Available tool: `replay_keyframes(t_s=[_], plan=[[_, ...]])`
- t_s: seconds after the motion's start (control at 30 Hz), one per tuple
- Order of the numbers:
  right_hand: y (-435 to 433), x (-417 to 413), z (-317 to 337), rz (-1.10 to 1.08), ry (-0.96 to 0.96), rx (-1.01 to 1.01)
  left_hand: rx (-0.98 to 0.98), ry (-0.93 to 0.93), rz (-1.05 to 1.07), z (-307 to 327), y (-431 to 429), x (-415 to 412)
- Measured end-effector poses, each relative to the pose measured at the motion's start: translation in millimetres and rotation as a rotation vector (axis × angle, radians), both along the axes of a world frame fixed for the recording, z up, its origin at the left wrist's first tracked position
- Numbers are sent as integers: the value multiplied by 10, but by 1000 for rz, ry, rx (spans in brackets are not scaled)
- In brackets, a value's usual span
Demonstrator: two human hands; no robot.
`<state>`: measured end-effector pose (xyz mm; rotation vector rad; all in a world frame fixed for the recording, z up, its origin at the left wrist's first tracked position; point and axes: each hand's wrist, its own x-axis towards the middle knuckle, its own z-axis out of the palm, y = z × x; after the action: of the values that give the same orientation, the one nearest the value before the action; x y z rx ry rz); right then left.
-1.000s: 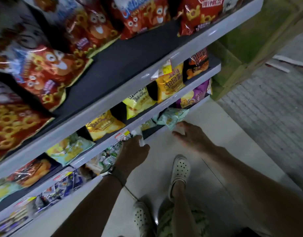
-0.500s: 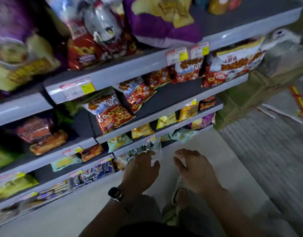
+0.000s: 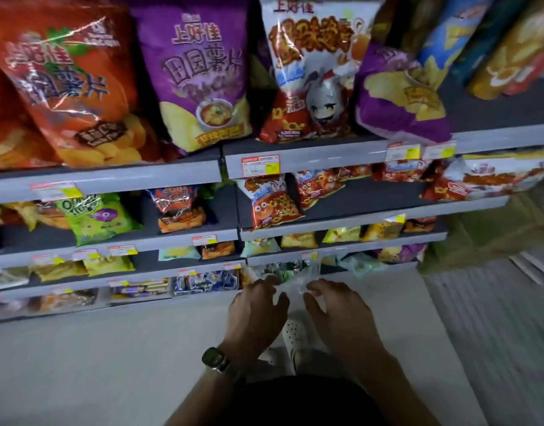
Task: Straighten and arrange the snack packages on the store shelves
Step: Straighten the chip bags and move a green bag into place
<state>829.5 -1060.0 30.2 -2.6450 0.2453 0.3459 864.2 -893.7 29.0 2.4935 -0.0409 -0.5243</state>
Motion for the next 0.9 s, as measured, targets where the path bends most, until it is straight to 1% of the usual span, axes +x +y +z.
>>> replay_keyframes(t_s=[0.13,0.23,0.37,0.5,0.63,0.77,0.9], plan=[[185,304,-31,159,-17,44,54,-18,169,58,171,44],[338,573,-18,305,-41,76,80,-6,337,116,310,93],[506,872,35,509,7,58,123,17,528,127,483,105],[679,1056,37,651,70,86,134,75,671,140,598,47],[1066,1086,25,830,123,54,117,80,816,116,818,-145],[1591,989,99,1002,126,1,106,61,934,98,1143,-473],[2169,762,131,1092,133,-37,93,58,1008,74,1570,-835]])
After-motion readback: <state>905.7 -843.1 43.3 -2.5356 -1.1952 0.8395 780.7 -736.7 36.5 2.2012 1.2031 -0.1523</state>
